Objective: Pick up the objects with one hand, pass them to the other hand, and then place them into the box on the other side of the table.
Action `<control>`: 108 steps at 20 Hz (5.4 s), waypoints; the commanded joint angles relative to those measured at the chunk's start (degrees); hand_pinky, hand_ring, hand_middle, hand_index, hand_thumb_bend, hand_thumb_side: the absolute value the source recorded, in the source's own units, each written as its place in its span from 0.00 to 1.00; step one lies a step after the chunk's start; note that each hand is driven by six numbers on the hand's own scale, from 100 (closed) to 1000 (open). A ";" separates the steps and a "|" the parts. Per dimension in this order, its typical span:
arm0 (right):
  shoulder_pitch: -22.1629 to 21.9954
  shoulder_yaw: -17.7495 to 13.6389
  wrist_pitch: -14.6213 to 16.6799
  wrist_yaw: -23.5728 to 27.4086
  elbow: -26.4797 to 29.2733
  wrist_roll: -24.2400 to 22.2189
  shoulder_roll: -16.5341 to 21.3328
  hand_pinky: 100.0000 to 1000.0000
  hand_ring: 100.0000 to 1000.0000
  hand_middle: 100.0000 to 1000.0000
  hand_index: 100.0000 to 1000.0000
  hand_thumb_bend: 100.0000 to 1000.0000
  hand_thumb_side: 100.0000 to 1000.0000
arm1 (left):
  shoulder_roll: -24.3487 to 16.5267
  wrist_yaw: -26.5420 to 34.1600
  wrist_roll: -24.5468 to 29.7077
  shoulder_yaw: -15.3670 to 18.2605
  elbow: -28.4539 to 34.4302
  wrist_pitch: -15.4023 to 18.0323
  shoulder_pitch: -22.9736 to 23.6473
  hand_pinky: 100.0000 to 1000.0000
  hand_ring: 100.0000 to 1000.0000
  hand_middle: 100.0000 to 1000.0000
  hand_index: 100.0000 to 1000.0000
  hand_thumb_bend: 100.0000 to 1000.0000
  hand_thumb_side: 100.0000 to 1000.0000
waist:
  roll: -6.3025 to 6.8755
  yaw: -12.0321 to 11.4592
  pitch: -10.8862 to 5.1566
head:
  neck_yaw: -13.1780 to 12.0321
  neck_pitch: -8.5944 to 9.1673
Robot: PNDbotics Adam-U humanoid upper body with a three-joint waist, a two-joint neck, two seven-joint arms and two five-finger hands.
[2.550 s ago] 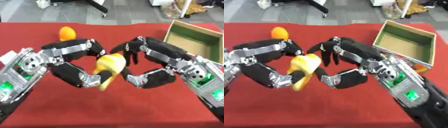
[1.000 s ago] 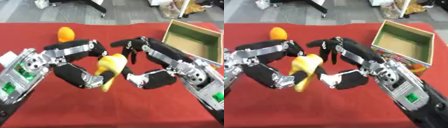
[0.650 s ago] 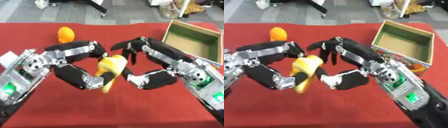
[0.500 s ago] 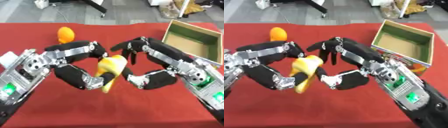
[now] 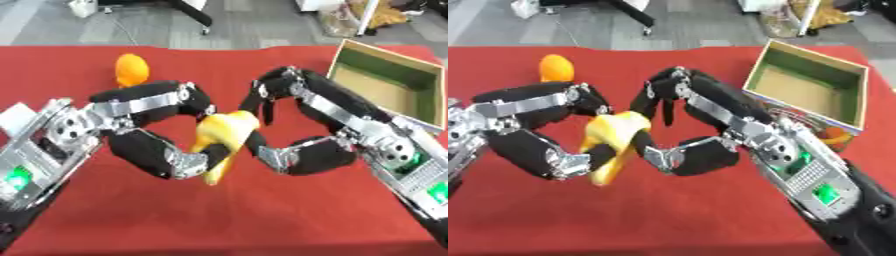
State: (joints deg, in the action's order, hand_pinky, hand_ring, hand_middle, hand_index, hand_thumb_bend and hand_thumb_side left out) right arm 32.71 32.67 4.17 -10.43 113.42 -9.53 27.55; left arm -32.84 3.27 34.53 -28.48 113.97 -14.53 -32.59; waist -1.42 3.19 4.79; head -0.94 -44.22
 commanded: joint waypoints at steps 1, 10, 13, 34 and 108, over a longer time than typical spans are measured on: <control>0.73 -1.21 -0.47 1.13 1.17 3.23 0.77 0.32 0.49 0.36 0.27 0.00 0.22 | -0.95 -0.44 0.24 0.02 0.62 -0.26 -0.48 0.78 0.42 0.29 0.42 0.00 0.32 | -0.19 0.10 -1.04 | -0.04 0.11; 0.73 -1.52 -0.48 2.06 1.17 7.27 1.38 0.32 0.49 0.36 0.25 0.00 0.17 | -1.21 0.51 -0.23 0.77 0.62 0.02 -0.06 0.82 0.54 0.44 0.56 0.00 0.46 | -0.23 0.06 -1.09 | 0.12 0.11; 0.69 -1.82 -0.45 2.24 1.17 7.44 1.78 0.32 0.49 0.36 0.25 0.00 0.17 | -1.45 1.55 -1.53 1.85 0.62 0.92 -0.04 0.85 0.62 0.53 0.65 0.06 0.63 | -0.26 0.04 -1.17 | 0.23 0.11; -1.64 -4.98 -0.56 2.26 1.17 9.78 5.49 0.34 0.49 0.36 0.25 0.00 0.15 | -7.47 -3.41 -13.12 13.17 -0.18 2.95 -3.67 0.91 0.78 0.75 0.81 0.29 0.74 | -0.73 0.58 -1.37 | 0.75 0.11; -0.10 -26.28 -20.35 -9.68 -45.28 30.84 17.83 0.48 0.68 0.56 0.95 0.00 0.38 | 2.63 -2.80 -30.05 21.75 0.62 17.29 16.08 0.89 0.69 0.64 0.75 0.09 0.68 | 0.47 -7.64 0.63 | 13.53 0.11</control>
State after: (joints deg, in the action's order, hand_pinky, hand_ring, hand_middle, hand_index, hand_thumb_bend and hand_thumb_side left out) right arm 31.91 7.05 -16.62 -20.84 63.97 20.11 42.18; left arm -29.31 0.70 4.57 -7.25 113.78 3.02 -16.10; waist -1.01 -4.48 5.55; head 12.91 -44.25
